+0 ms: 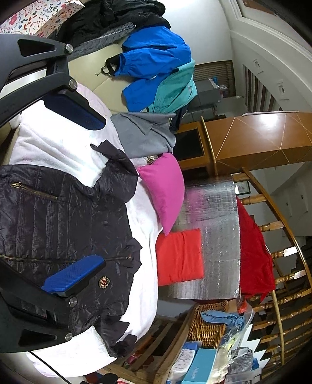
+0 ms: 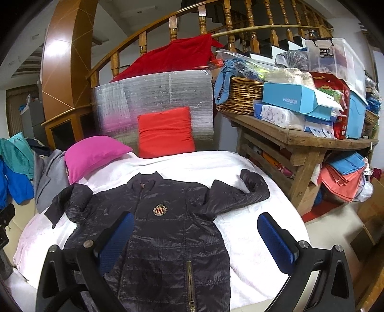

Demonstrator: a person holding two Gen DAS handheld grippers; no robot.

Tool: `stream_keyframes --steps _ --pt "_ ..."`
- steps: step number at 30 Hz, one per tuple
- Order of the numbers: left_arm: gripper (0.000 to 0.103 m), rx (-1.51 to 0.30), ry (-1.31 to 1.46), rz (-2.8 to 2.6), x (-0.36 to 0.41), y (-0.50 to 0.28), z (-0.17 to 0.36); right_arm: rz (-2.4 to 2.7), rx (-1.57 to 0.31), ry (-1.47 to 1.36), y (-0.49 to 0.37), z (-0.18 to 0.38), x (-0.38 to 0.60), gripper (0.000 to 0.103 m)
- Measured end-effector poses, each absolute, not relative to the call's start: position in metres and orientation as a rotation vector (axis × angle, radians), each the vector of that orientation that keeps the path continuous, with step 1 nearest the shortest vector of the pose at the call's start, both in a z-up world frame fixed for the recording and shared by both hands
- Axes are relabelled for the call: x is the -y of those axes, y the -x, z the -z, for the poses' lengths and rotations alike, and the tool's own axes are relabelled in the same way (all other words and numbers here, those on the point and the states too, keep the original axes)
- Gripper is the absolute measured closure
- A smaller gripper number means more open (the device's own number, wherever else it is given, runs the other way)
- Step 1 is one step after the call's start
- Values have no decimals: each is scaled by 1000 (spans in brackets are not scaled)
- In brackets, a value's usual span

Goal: Fold large clothes

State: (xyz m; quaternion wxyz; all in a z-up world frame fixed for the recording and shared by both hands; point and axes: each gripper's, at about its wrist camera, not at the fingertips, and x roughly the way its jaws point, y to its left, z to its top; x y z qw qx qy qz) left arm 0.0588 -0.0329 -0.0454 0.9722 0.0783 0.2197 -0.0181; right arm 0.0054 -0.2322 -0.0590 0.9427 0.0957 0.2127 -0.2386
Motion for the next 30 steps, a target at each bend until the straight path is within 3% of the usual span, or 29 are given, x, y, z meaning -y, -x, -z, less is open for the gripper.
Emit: stream_keyframes --steps 14,19,23,30 --pt "0 -519 -151 41 40 -94 69 501 -463 -170 -33 67 244 0" --pt "0 -730 -165 98 41 -145 129 470 -493 -224 -48 90 279 0" --pt "0 -896 -156 50 32 -185 190 428 -525 -419 -62 134 359 0" --pt "0 -1028 -96 -29 16 -230 253 308 -499 -989 -87 239 526 0"
